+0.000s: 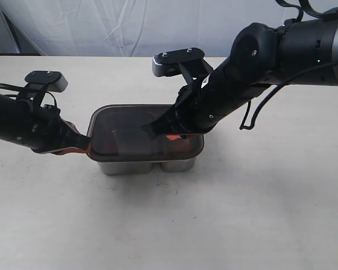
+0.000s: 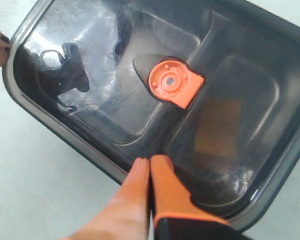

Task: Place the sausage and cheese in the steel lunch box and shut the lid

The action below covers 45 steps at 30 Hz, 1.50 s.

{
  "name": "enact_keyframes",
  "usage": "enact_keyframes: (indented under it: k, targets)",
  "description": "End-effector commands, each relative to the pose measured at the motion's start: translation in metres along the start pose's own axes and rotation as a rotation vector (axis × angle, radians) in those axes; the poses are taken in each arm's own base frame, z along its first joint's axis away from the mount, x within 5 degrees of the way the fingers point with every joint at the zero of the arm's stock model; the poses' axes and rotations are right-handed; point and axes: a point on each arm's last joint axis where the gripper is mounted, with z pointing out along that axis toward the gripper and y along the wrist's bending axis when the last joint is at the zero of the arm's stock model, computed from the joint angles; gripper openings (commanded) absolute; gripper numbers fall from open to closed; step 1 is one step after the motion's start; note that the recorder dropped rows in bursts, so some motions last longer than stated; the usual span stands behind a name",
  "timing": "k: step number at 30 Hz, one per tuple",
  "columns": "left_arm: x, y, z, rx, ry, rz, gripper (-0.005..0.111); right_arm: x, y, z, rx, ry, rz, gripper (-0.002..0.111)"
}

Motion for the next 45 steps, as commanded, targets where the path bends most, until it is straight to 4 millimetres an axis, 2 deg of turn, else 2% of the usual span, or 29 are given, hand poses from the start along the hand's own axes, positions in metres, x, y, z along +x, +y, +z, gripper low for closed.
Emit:
enact_keyframes:
  k: [1,6,11,15,23,30,41,45]
  targets:
    - [0.002,-0.002,0.0,0.018,0.031,0.034,0.0,-0.001,-0.001,-0.002,0.008,-0.014,-0.008,-0.001]
    - [0.001,-0.006,-0.01,0.01,0.015,0.067,0.0,0.0,-0.001,-0.002,0.01,-0.005,-0.015,-0.001]
    - [-0.012,-0.011,-0.028,-0.035,-0.128,0.046,0.0,0.001,-0.001,0.0,0.009,0.005,-0.014,-0.001]
    - [-0.015,-0.012,-0.03,-0.041,-0.162,0.075,0.0,0.005,-0.005,0.012,0.015,0.04,-0.013,-0.001]
    - [-0.008,-0.002,-0.007,-0.023,-0.08,0.068,0.0,0.016,-0.013,0.043,0.022,0.115,0.011,-0.001]
    - [0.007,0.005,0.022,0.066,0.06,0.027,0.0,0.018,-0.013,0.047,0.019,0.129,0.017,-0.001]
    - [0.014,0.01,0.034,0.077,0.111,0.017,0.0,0.018,-0.013,0.048,0.018,0.133,0.018,-0.001]
    - [0.014,0.01,0.034,0.073,0.119,0.032,0.0,0.025,-0.016,0.059,0.012,0.188,0.027,-0.001]
